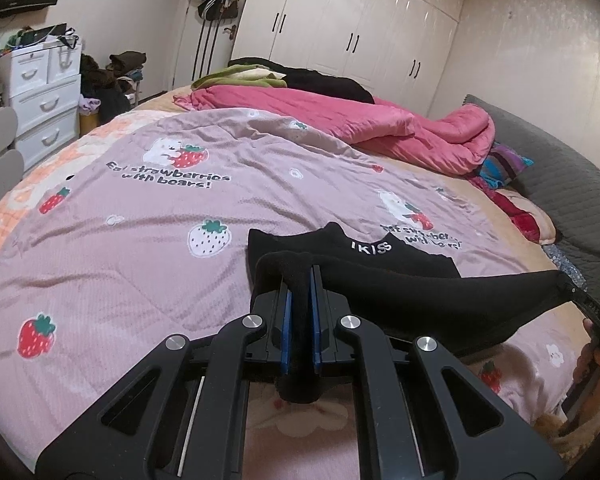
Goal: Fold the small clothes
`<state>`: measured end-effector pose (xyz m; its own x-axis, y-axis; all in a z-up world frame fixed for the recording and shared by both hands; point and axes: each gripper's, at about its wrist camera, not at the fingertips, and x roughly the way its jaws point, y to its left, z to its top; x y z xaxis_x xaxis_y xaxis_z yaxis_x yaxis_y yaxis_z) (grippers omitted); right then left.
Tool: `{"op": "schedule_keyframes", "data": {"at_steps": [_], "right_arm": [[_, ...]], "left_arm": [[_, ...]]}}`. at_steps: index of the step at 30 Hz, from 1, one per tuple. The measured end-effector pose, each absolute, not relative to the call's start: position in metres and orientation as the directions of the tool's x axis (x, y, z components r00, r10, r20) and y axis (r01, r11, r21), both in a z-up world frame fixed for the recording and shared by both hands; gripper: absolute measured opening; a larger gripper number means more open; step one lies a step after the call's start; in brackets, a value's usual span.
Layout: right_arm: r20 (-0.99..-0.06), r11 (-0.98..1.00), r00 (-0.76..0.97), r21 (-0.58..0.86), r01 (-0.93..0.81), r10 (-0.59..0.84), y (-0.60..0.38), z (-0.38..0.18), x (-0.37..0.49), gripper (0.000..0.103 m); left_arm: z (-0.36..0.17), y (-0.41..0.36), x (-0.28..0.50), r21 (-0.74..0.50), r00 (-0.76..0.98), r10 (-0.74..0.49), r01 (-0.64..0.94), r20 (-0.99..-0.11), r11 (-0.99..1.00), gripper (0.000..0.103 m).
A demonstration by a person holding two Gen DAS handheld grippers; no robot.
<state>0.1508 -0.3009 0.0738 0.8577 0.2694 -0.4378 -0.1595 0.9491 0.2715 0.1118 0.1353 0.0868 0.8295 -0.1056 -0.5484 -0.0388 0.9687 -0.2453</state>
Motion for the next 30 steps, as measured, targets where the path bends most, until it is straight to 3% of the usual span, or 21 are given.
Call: {"op": "schedule_keyframes", "data": {"at_steps": [14, 30], "right_arm": [[-0.457, 0.960, 0.856, 0.242, -0.142, 0.241, -0.292, 0.064, 0.189, 0.008], [-0.561, 0.974, 0.802, 0.199, -0.111, 0.206, -0.272, 0.019, 0.251, 0.008]], "left_arm": [[0.075, 0.137, 0.151, -0.206, 0.811, -0.072, -0.061, -0.581, 0.977, 0.002], [0.023, 0.146, 0.199, -0.148, 0.760, -0.018, -0.103, -0.649, 0.984, 0.003]]}}
